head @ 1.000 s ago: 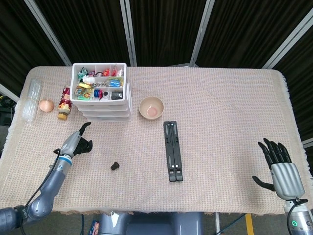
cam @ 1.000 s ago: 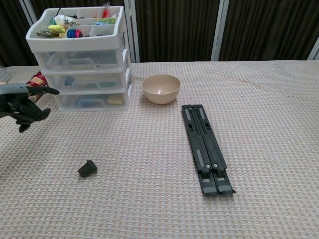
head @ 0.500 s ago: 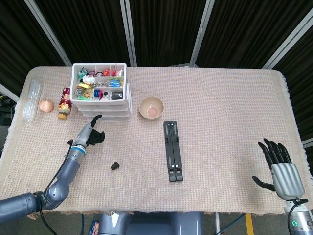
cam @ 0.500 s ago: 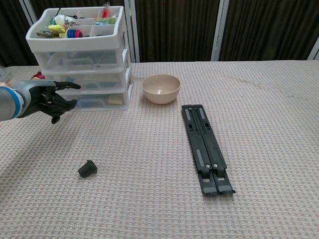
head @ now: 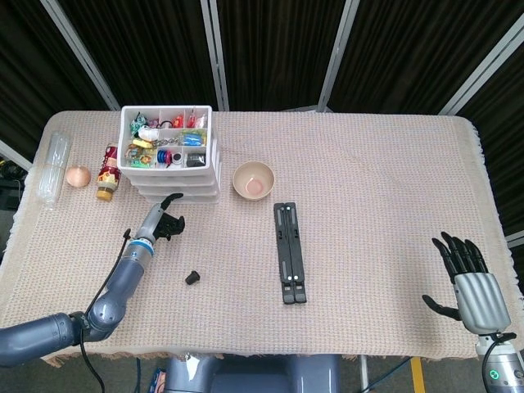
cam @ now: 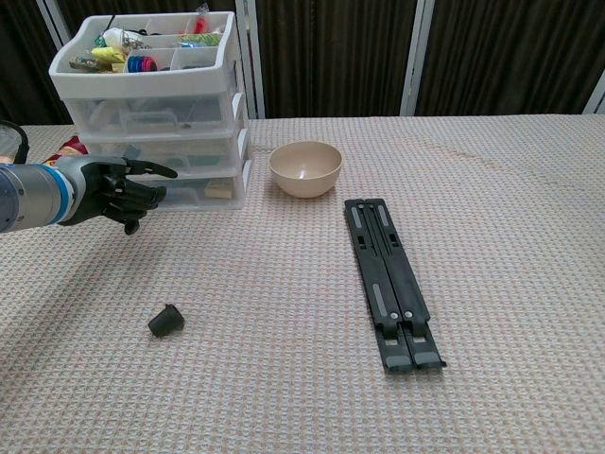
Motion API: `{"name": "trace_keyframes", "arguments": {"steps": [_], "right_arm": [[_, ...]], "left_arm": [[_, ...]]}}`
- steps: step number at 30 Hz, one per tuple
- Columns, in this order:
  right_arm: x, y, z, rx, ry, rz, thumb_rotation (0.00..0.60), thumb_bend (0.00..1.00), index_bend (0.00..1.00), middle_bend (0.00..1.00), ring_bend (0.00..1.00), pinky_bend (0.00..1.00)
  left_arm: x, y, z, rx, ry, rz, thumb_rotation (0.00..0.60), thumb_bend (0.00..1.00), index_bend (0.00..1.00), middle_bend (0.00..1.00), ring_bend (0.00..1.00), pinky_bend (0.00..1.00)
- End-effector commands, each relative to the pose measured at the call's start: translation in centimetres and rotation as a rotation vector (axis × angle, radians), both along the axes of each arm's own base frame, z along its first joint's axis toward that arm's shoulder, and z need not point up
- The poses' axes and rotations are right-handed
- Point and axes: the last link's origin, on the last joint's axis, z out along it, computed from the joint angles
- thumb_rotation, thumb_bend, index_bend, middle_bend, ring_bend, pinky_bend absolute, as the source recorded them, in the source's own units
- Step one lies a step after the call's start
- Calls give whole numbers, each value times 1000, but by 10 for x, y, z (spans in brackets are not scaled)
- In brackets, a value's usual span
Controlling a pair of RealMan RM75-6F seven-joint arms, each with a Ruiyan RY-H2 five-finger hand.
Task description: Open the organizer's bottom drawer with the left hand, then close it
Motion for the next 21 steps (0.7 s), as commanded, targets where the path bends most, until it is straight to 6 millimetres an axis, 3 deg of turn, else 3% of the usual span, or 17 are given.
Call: {"name": "trace_keyframes", "arguments": {"steps": [1, 21], "right_arm": [[0, 0, 0, 0, -1, 2, 600, 63, 68, 0, 0, 0], [1, 0, -1, 2, -4, -2, 600, 64, 68, 0, 0, 0]], "left_arm": [[3, 2, -1, 3, -13, -2, 600, 630, 136, 964, 869, 721], [11, 13, -4, 34, -132, 48, 600, 630, 148, 964, 869, 720]]}}
